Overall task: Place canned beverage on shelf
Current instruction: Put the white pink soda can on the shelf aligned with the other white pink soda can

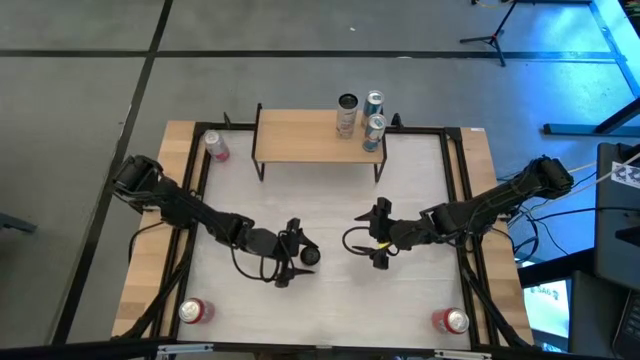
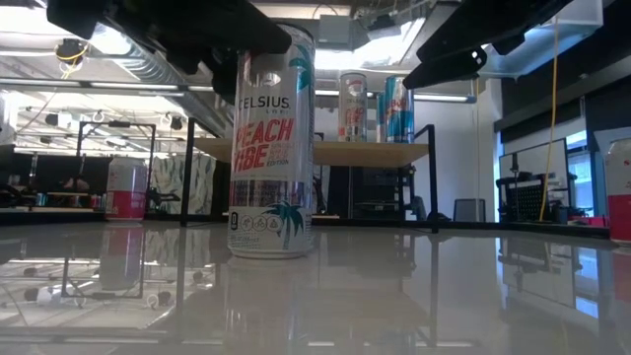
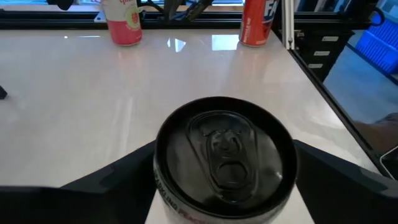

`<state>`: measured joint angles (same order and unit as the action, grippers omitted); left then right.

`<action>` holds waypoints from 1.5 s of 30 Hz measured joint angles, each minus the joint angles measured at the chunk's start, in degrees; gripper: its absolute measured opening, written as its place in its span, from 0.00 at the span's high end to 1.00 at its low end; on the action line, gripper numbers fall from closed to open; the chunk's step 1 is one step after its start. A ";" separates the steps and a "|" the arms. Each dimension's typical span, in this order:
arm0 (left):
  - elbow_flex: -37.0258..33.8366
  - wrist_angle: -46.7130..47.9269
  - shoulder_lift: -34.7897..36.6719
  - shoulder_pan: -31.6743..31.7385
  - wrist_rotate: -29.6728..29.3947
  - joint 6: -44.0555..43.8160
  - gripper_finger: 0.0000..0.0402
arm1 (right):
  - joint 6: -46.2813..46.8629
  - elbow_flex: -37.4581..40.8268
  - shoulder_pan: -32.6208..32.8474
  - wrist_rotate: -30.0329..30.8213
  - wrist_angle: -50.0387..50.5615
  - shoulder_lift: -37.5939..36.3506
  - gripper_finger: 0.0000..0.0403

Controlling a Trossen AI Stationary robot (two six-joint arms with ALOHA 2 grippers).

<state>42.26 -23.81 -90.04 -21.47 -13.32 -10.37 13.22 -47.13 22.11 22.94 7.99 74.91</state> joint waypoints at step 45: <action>36.79 28.44 3.86 37.25 20.86 26.84 0.38 | -13.57 -0.07 0.00 4.85 -0.25 -0.04 0.10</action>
<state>79.05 4.62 -86.18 15.77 7.53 16.48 -0.35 -47.20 22.11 27.78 7.74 74.87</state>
